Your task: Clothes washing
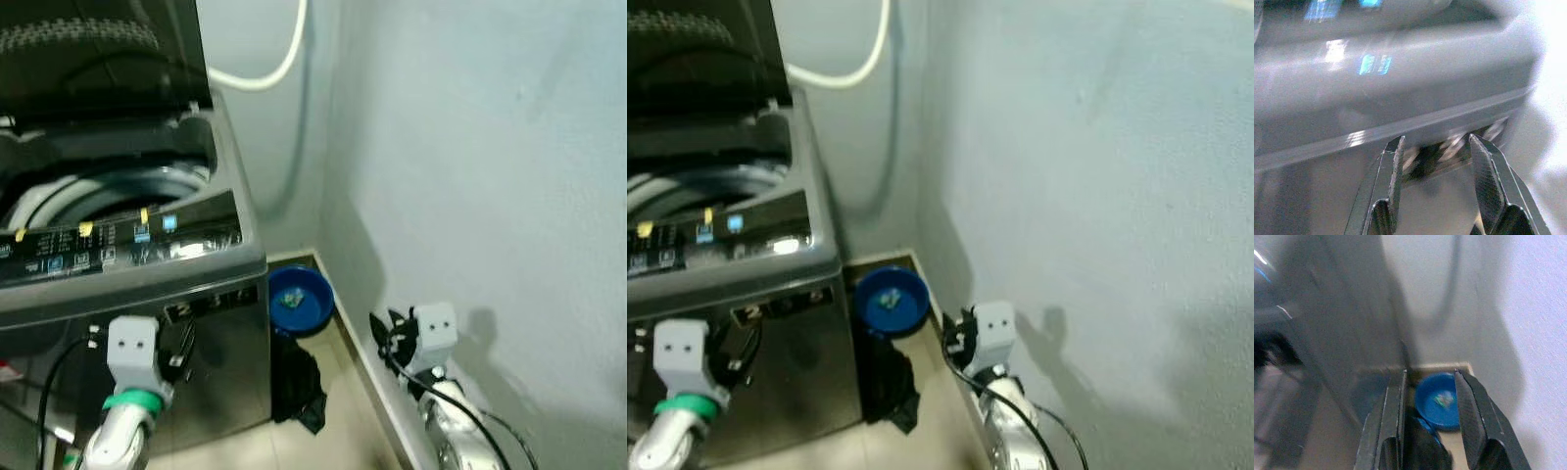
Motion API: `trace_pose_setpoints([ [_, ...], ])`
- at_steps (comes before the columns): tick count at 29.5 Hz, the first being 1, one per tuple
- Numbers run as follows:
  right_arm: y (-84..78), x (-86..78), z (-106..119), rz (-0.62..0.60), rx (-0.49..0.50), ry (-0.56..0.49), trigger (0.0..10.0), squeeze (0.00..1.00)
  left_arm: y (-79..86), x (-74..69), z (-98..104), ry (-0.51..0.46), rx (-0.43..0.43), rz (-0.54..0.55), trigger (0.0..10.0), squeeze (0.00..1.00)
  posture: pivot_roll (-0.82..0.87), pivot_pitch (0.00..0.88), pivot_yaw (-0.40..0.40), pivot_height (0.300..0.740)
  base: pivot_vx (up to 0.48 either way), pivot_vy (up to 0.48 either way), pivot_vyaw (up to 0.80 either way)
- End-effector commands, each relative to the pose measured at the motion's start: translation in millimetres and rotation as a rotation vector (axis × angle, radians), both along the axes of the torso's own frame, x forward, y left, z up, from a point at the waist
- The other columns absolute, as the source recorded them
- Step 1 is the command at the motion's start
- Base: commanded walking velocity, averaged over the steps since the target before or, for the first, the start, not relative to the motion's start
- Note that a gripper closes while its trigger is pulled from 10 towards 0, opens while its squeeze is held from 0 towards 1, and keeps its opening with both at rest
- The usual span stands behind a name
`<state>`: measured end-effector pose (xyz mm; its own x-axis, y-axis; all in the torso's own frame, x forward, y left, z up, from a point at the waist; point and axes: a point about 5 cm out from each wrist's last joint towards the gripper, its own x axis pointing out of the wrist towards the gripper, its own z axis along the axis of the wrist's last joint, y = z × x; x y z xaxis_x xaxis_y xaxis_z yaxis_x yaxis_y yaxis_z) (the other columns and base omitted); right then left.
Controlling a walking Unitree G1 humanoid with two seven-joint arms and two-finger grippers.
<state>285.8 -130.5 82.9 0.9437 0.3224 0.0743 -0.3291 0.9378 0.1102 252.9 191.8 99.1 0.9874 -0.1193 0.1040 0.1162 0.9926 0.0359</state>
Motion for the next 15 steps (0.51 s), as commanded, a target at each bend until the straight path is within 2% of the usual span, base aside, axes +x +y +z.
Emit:
trace_pose_setpoints([
  [1,5.0,-3.4,11,0.017,0.042,-0.025,10.0,0.0,-9.3,0.3,7,-0.012,-0.001,-0.01,10.0,0.0,0.06,0.027,0.02,0.74,0.0,0.0,0.0],
  [3,8.1,-1.4,27,0.01,0.084,-0.088,10.0,0.0,-12.2,5.4,14,-0.014,0.005,0.025,10.0,0.0,0.06,0.032,0.023,0.74,0.0,0.0,0.0],
  [5,8.9,0.4,31,0.006,0.104,-0.106,10.0,0.0,-12.0,7.5,15,0.001,0.011,0.041,10.0,0.0,0.06,0.032,0.023,0.74,0.0,0.0,0.0],
  [7,8.6,7.2,36,-0.018,0.123,-0.117,10.0,0.0,-14.5,10.0,24,0.007,-0.026,0.045,10.0,0.0,0.05,0.03,0.023,0.74,0.0,0.0,0.0],
  [10,12.3,14.5,43,0.0,0.1,-0.129,10.0,0.0,-14.8,9.9,34,-0.009,-0.031,0.038,10.0,0.0,0.06,0.031,0.017,0.74,0.0,0.0,0.0],
  [15,16.6,15.8,53,0.028,0.083,-0.115,10.0,0.0,-13.3,5.7,42,-0.01,-0.014,0.048,10.0,0.0,0.05,0.024,0.013,0.74,0.0,0.0,0.0],
])
